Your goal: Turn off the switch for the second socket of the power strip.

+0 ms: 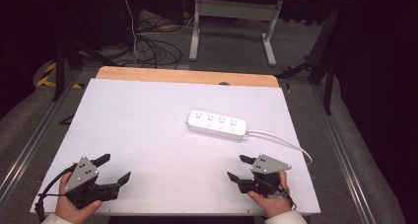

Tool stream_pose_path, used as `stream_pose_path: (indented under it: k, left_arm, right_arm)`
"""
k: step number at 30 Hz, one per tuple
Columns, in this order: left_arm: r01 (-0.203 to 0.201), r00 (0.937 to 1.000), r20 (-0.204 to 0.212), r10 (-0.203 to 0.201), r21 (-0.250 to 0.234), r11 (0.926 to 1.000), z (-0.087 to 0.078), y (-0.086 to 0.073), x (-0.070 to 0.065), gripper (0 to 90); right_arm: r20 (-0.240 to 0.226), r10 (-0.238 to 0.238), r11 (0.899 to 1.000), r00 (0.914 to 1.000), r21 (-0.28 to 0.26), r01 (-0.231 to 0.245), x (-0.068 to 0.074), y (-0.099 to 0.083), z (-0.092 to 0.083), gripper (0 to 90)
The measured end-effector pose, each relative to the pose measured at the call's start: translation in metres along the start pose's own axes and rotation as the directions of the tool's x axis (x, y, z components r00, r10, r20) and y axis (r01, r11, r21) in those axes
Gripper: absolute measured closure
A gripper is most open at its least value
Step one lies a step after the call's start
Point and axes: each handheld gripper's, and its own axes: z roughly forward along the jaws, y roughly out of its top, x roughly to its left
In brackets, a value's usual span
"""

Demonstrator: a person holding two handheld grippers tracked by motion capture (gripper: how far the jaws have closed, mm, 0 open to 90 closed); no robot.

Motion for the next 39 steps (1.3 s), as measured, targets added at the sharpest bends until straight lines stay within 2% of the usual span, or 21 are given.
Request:
stream_pose_path:
  k: [6,12,15,18,19,21,26,28,31,33,39]
  left_arm:
    - [-0.004,1.0000,0.002,0.004,0.011,0.9999,0.001,0.000,-0.001,13.9]
    - [0.019,0.9996,0.020,-0.019,0.003,0.9998,0.001,0.000,0.002,13.2]
    - [0.025,0.9994,0.024,-0.025,0.003,0.9997,0.000,0.000,0.002,13.3]
    - [0.015,0.9997,0.019,-0.015,0.004,0.9999,0.000,0.000,0.001,13.3]
    - [0.002,0.9999,0.013,-0.002,0.008,1.0000,0.000,0.000,0.000,13.3]
    - [0.001,1.0000,0.010,-0.001,0.007,1.0000,0.001,0.000,-0.001,13.3]
    - [0.003,1.0000,0.003,-0.003,0.007,1.0000,0.000,0.000,0.000,13.3]
    - [0.004,1.0000,0.003,-0.004,0.008,1.0000,0.000,0.000,0.000,13.3]
    - [0.000,1.0000,-0.003,0.000,0.010,1.0000,0.000,0.000,0.000,13.3]
    - [0.001,1.0000,-0.004,-0.001,0.009,1.0000,0.000,0.000,0.000,13.3]
    - [0.006,0.9999,-0.011,-0.006,0.010,0.9999,-0.001,0.000,-0.001,13.4]
  right_arm:
    - [0.004,0.001,1.000,1.0000,-0.006,-0.001,0.000,0.000,-0.001,30.6]
    - [0.002,-0.004,1.000,1.0000,0.000,0.004,0.001,0.001,0.000,30.6]
    - [0.020,-0.007,1.000,0.9998,-0.002,0.007,0.001,0.001,0.000,28.1]
    - [0.027,-0.012,1.000,0.9996,-0.004,0.012,0.002,0.002,0.000,28.5]
    - [0.025,-0.016,1.000,0.9996,-0.004,0.017,0.002,0.002,0.000,30.5]
    - [0.017,-0.025,1.000,0.9995,-0.002,0.025,0.002,0.003,-0.001,33.9]
    - [0.019,0.010,1.000,0.9998,0.008,-0.010,-0.002,0.005,0.000,34.3]
    - [0.014,0.020,1.000,0.9997,0.010,-0.020,-0.003,0.006,0.001,37.6]
    - [0.018,0.006,1.000,0.9998,0.016,-0.006,-0.003,0.010,0.000,39.2]
    - [0.000,0.003,1.000,1.0000,0.026,-0.003,-0.004,0.015,-0.001,37.6]
    - [0.011,-0.022,0.999,0.9997,0.027,0.022,-0.007,0.029,-0.002,36.8]
